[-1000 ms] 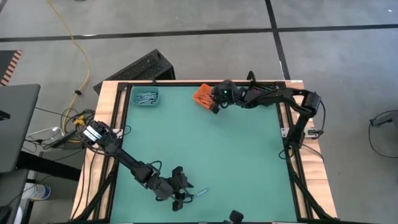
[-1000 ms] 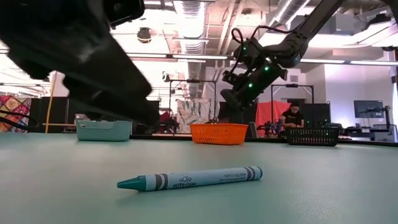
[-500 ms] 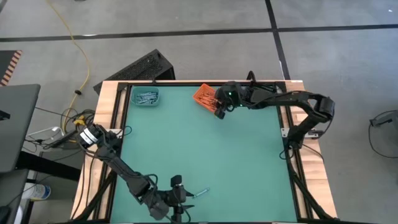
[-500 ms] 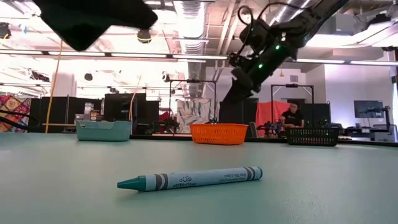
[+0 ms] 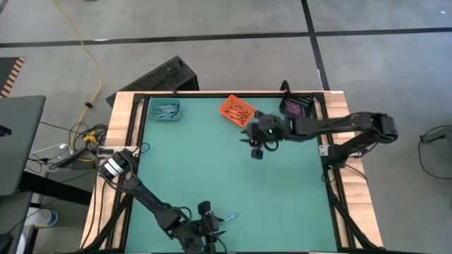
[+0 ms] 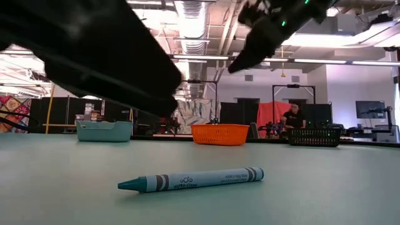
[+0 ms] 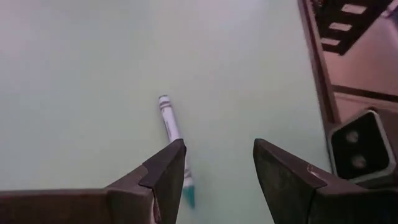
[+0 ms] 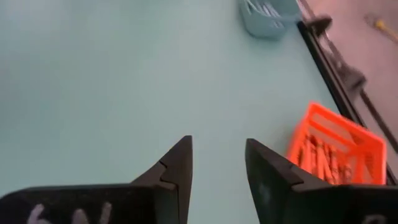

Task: Sort crayons
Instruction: Put the blue crayon into the blue bin

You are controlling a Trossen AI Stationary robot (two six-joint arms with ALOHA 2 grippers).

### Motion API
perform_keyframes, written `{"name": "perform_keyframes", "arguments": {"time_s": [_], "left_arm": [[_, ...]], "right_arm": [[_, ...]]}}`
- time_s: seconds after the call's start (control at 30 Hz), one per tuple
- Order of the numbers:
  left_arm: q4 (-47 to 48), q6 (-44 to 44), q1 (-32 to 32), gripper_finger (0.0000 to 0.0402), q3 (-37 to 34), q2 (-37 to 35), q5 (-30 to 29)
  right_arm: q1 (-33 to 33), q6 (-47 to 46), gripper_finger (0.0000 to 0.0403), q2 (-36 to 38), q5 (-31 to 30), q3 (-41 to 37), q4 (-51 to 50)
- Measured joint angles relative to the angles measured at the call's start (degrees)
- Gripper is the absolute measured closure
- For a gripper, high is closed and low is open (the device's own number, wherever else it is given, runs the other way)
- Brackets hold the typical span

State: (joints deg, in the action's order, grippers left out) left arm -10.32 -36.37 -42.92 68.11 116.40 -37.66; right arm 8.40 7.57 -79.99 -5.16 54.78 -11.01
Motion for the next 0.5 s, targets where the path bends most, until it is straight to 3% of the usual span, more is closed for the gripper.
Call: {"name": "perform_keyframes", "arguments": {"time_s": [0.27, 0.5], "left_arm": [[14.9, -1.4, 2.7, 0.0223, 10.3, 6.5, -0.6], [20.8, -4.9, 4.8, 0.0223, 12.0, 7.4, 0.5]], "right_arm": [[-11.8, -0.1, 0.0271, 3.4, -7.3, 0.0, -1.0], [-20.8, -0.1, 0.0271, 3.3, -14.4, 0.0, -1.0]]}}
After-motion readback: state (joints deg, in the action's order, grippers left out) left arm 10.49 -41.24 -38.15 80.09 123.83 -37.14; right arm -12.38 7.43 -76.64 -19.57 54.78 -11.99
